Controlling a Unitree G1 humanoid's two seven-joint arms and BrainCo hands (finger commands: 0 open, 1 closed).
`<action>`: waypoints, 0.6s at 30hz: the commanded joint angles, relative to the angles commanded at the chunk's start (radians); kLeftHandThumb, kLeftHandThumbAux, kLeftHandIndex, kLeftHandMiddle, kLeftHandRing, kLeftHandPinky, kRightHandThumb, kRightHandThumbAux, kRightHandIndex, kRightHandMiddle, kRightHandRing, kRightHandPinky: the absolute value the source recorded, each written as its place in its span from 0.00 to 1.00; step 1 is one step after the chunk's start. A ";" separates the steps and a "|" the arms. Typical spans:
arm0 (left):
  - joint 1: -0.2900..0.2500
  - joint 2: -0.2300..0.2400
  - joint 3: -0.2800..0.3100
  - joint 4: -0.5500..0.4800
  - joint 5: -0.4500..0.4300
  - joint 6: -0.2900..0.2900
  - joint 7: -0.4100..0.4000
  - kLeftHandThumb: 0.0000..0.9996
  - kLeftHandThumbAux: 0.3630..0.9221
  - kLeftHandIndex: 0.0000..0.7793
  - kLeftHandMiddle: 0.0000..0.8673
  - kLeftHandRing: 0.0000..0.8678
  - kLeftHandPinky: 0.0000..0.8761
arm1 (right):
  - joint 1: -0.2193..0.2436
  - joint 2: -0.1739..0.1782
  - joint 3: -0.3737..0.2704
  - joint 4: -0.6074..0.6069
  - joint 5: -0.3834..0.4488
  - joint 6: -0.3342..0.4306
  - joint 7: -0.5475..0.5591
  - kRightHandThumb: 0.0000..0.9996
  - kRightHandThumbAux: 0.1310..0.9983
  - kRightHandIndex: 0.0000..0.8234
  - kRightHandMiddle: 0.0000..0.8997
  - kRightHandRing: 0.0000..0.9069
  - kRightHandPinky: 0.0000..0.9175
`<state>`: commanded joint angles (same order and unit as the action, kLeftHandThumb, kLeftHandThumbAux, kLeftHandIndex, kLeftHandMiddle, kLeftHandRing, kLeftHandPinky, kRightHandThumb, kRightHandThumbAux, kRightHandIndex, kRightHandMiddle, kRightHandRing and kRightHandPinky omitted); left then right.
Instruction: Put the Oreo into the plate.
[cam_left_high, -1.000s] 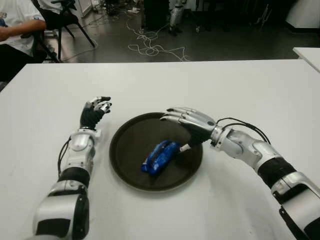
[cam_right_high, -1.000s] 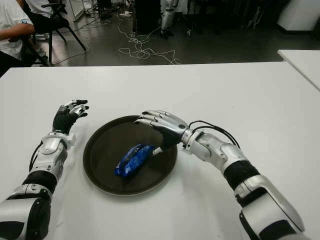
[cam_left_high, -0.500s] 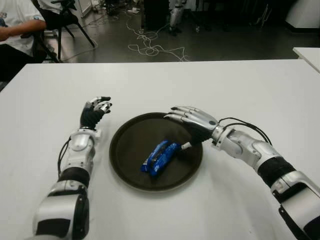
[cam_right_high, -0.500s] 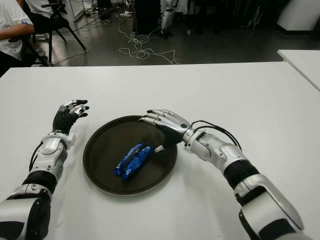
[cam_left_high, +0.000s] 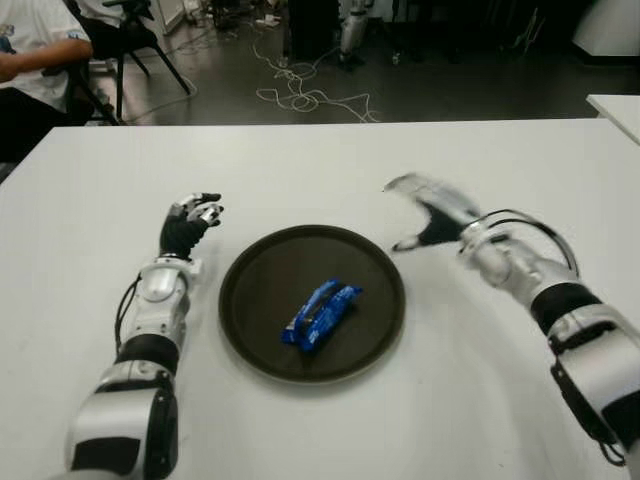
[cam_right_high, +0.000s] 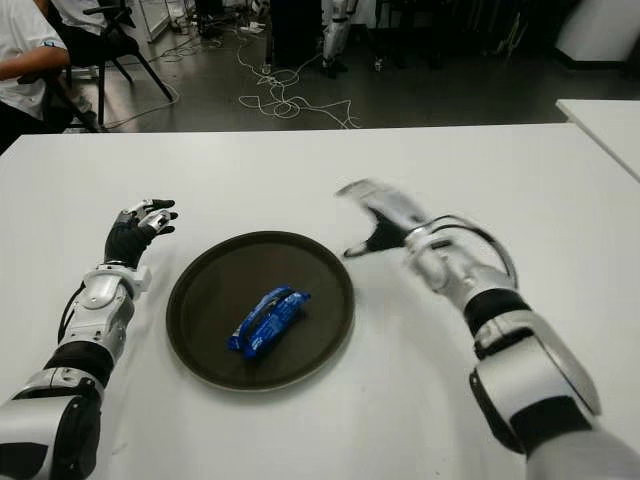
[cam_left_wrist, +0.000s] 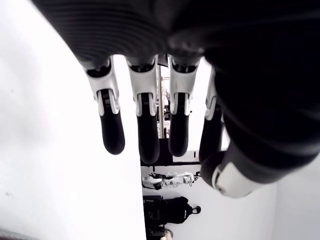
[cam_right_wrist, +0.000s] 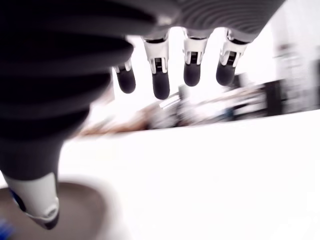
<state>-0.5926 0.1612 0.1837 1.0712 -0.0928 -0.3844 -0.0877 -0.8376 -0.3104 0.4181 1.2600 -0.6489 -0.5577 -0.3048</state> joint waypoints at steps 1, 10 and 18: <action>-0.002 0.001 0.001 0.004 0.000 -0.001 0.000 0.67 0.64 0.51 0.33 0.33 0.34 | -0.001 0.014 -0.035 0.017 0.040 0.022 0.018 0.00 0.64 0.07 0.09 0.09 0.09; -0.010 0.003 0.003 0.019 -0.002 -0.006 -0.005 0.68 0.64 0.51 0.32 0.32 0.34 | 0.000 0.095 -0.391 0.082 0.438 0.183 0.309 0.00 0.69 0.20 0.24 0.25 0.26; -0.018 0.005 0.007 0.032 -0.003 -0.005 -0.006 0.68 0.64 0.51 0.32 0.32 0.35 | -0.013 0.124 -0.580 0.081 0.633 0.341 0.445 0.00 0.73 0.28 0.33 0.35 0.38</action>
<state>-0.6110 0.1662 0.1908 1.1034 -0.0953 -0.3889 -0.0938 -0.8502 -0.1862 -0.1616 1.3411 -0.0154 -0.2167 0.1403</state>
